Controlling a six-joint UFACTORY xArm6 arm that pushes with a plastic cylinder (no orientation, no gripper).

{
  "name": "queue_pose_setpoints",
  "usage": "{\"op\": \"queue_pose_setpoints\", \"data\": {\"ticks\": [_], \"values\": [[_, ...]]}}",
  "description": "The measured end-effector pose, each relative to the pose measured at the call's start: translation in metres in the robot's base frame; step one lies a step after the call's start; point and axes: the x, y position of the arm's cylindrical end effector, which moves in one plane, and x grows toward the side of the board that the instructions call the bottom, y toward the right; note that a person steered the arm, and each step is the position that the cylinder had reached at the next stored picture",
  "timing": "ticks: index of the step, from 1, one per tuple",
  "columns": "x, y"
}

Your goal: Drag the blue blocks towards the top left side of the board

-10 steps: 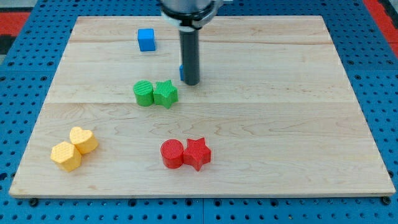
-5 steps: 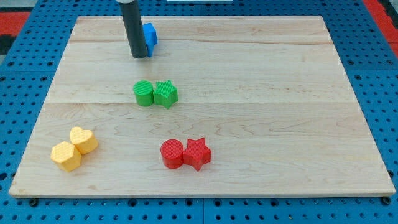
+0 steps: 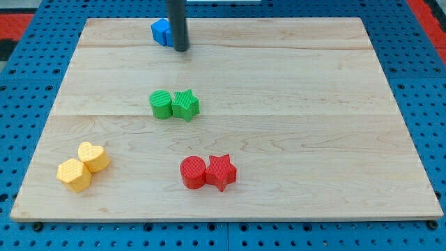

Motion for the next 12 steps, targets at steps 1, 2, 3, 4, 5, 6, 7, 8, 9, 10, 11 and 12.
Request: {"op": "queue_pose_setpoints", "data": {"ticks": [1, 2, 3, 4, 5, 6, 7, 8, 9, 10, 11, 12], "values": [[0.000, 0.036], [-0.013, 0.044], [-0.036, 0.027], [-0.056, 0.006], [-0.070, -0.029], [-0.078, -0.063], [-0.057, -0.070], [-0.051, -0.062], [-0.050, 0.005], [-0.049, 0.014], [-0.042, 0.046], [-0.028, 0.084]]}}
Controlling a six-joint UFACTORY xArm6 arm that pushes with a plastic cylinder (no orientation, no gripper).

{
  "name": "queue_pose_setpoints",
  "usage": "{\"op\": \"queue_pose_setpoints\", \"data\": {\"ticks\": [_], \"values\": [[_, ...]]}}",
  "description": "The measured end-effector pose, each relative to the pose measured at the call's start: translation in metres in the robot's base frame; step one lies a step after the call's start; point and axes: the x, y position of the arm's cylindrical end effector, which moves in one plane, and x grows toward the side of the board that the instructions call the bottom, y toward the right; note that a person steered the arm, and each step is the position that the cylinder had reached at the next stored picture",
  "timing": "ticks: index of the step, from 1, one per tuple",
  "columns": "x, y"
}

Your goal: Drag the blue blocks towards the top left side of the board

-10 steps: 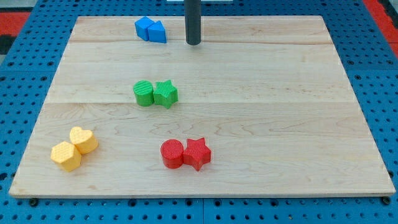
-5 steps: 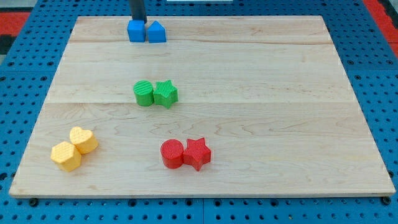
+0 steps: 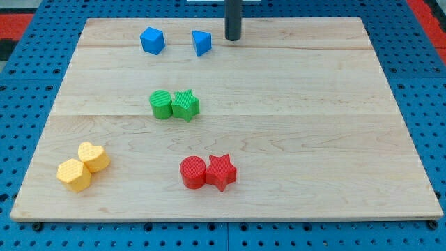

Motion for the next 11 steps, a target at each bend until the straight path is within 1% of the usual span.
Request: {"op": "queue_pose_setpoints", "data": {"ticks": [1, 2, 3, 4, 5, 7, 8, 9, 10, 11], "values": [[-0.021, -0.060], [-0.005, -0.069], [0.000, 0.027], [0.014, 0.032], [0.015, -0.003], [0.024, -0.050], [0.024, -0.110], [0.024, -0.159], [0.013, -0.199], [0.002, -0.194]]}}
